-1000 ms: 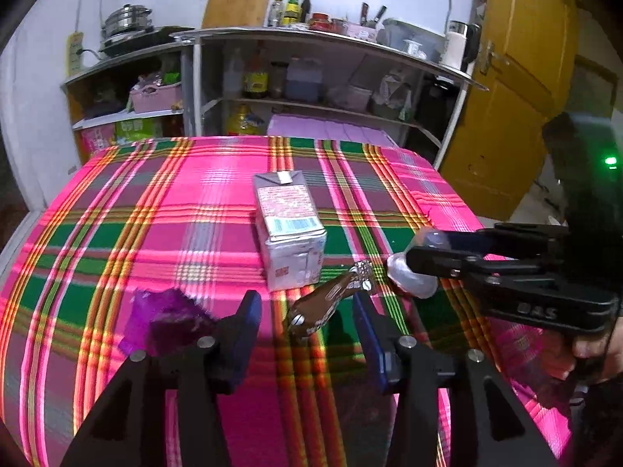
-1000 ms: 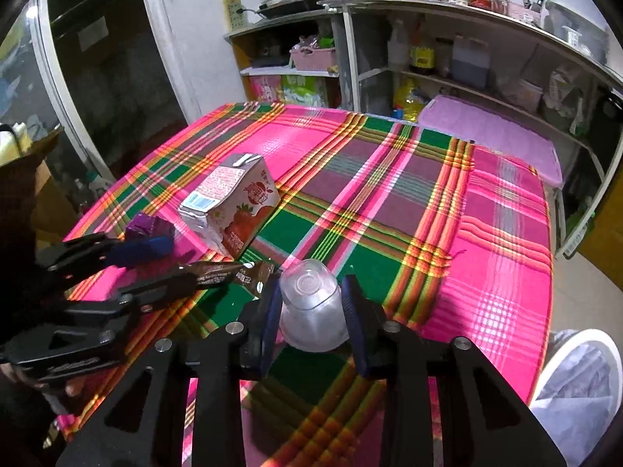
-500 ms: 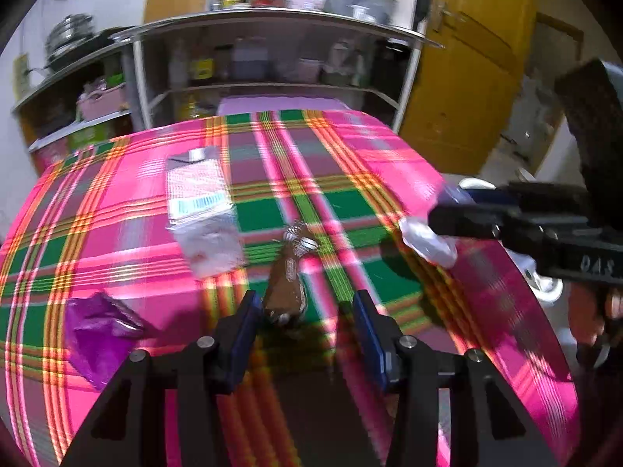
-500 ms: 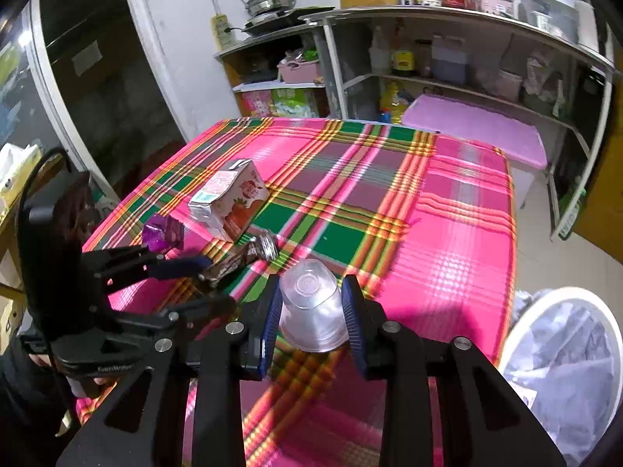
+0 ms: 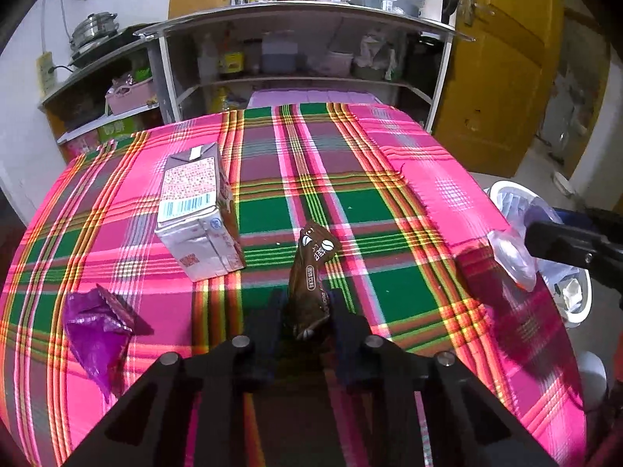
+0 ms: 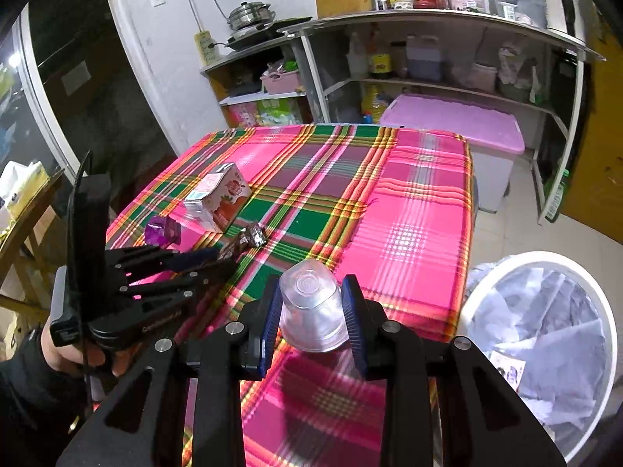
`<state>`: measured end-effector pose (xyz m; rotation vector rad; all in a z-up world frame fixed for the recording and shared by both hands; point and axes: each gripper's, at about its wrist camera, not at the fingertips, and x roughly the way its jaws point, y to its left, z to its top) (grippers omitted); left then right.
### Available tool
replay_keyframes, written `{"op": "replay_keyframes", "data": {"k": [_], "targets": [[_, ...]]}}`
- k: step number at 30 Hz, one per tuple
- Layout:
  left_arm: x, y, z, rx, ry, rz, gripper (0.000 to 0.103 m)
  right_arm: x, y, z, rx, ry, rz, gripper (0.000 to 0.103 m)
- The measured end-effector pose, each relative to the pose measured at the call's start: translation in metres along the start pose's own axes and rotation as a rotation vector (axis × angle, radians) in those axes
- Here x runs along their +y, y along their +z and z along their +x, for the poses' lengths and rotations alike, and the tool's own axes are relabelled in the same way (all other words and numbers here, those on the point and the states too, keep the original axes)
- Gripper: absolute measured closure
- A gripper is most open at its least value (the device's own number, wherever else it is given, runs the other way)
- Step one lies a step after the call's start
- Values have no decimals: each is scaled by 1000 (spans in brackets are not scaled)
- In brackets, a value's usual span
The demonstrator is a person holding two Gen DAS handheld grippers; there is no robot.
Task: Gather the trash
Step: 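Grasp the brown chocolate wrapper with the left tool, then carry the brown wrapper and clear cup over the white bin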
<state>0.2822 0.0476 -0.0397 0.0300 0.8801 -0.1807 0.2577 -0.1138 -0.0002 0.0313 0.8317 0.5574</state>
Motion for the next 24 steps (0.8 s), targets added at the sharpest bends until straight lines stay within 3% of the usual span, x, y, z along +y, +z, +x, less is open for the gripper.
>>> {"op": "replay_keyframes", "data": {"k": [15,24], "targets": [[-50,-34,-81,-130,-55,-88,81,-5,-28,-63,-73,-37,8,71],[-83,-48,-121,-172,-86,-73,81,-4,-47,-95,-102,-42,16,71]]}}
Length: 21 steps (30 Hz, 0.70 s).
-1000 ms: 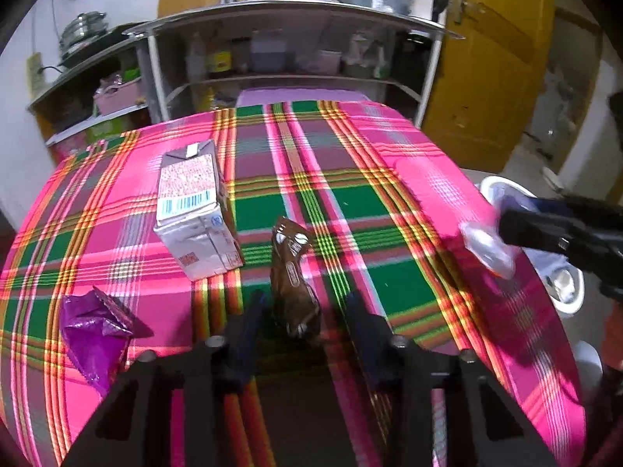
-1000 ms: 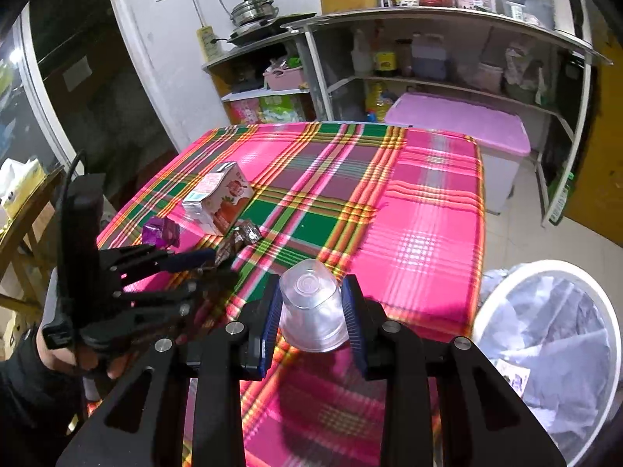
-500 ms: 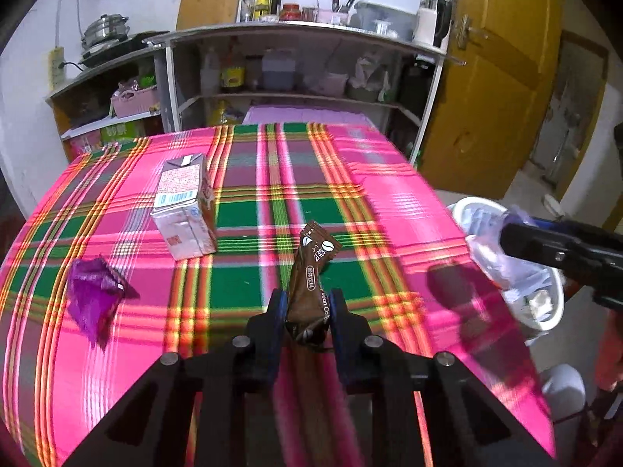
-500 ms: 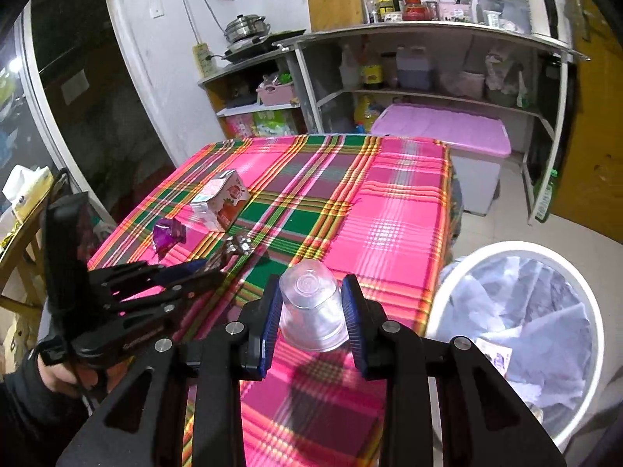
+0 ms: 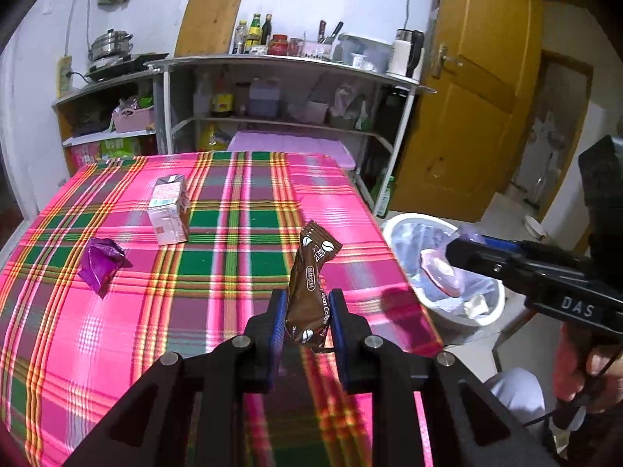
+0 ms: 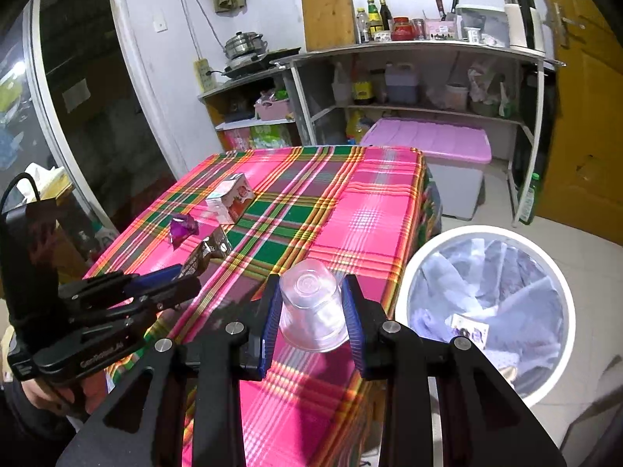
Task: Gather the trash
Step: 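Carry the brown wrapper and clear cup over the white bin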
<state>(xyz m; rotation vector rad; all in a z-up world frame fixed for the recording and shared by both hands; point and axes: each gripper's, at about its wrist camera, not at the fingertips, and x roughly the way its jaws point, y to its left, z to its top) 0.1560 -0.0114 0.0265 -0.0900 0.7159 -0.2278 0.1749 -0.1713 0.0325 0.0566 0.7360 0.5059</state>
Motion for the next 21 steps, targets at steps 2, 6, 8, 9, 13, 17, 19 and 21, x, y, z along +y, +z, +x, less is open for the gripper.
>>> {"op": "replay_keyframes", "data": {"k": [2,6,8,9,13,17,19,21], "targets": [[-8,-2,-6,-6,-9,6,81,0,-3,-7,-8,-3,1,71],[-19,-6,-15,-15,-26,17,81,-1,-7,-21,-25,-6,4,71],[-24,-8,-20,-21,-34,22,81,-3,-9,-26,-32,-7,10,71],[-25,-8,-22,-23,-37,25,80,-4,-10,-28,-34,-8,14,71],[-33,-8,-26,-28,-50,39,80,-8,-15,-33,-38,-14,26,71],[-40,-8,-26,-27,-63,50,81,-12,-17,-37,-40,-19,36,71],[-44,-9,-25,-25,-67,55,80,-14,-19,-38,-40,-23,40,71],[-47,-8,-23,-20,-74,58,80,-17,-20,-40,-41,-27,44,71]]}}
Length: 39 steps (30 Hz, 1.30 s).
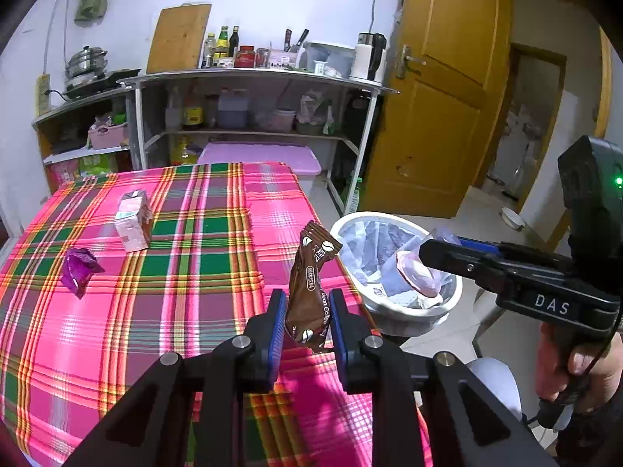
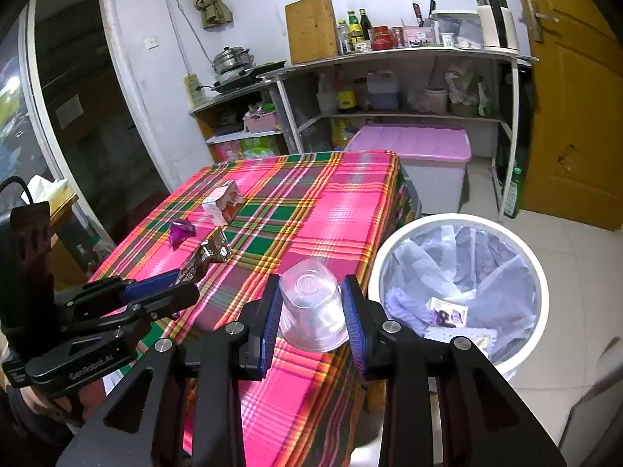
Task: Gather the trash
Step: 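Carry the brown wrapper and clear cup over the white bin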
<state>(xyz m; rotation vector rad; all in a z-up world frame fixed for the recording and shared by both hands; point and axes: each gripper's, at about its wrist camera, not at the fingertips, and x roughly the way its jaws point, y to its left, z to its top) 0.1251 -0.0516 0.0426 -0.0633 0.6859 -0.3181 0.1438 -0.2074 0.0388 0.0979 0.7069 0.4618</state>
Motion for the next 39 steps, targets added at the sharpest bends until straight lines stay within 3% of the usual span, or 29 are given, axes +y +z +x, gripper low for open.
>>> {"op": "replay_keyframes", "data": {"k": [27,39], "targets": [[-56,16,62,62,-90,100,80,-80,-6,-22,-38,-105,139,71],[-76,19,100,108,-120,124,80,-117,-12,-12,-19,-142,204,71]]}}
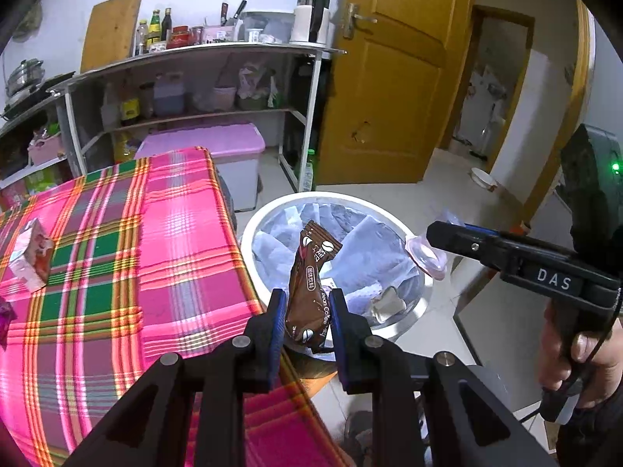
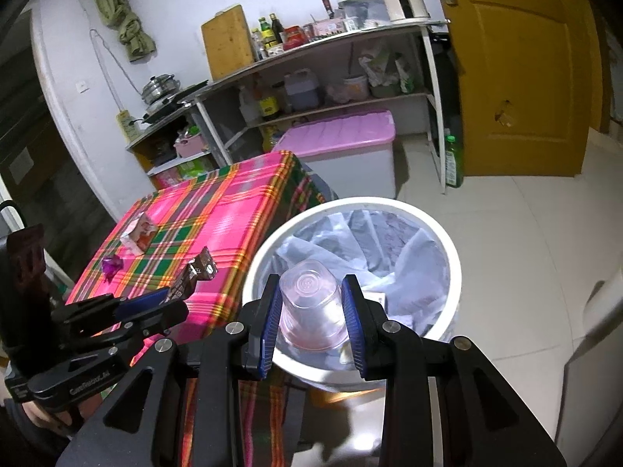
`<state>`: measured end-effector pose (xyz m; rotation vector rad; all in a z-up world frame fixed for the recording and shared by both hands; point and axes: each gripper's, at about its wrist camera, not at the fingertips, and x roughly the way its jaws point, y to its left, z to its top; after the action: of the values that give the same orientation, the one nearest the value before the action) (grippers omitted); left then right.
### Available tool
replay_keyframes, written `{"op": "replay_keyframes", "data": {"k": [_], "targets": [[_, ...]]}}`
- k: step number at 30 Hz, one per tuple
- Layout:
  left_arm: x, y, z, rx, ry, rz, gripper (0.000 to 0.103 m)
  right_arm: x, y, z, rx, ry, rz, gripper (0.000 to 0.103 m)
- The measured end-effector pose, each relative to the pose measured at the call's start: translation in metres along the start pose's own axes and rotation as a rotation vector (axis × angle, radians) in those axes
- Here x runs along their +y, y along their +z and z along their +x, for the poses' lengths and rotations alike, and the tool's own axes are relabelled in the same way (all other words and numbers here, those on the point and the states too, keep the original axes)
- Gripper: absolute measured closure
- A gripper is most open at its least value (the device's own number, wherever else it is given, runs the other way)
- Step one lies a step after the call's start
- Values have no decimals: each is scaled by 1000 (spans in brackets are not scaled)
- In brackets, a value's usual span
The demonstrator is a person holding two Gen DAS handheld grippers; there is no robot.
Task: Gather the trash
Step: 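Carry the brown wrapper and clear cup over the white bin, then open the left tool to drop the wrapper while the right tool opens to drop the cup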
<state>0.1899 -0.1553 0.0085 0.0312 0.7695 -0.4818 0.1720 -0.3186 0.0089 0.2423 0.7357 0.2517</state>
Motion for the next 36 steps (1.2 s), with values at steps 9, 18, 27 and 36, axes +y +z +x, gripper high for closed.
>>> {"op": "replay_keyframes", "data": {"k": [9,18,27,36], "targets": [[-5,3,31,41,-20,10,80,-18,0,21,39,-14,24,70],[-3,8,70,102,-32,-5,80,-30,1,42,80,-27,38,70],[-3,14,87,113,-39,-13,78,-35,2,56,98,-44,31,63],[3,15,83,97,-55,-44,71,-36,3,48,81,-50,35,60]]}}
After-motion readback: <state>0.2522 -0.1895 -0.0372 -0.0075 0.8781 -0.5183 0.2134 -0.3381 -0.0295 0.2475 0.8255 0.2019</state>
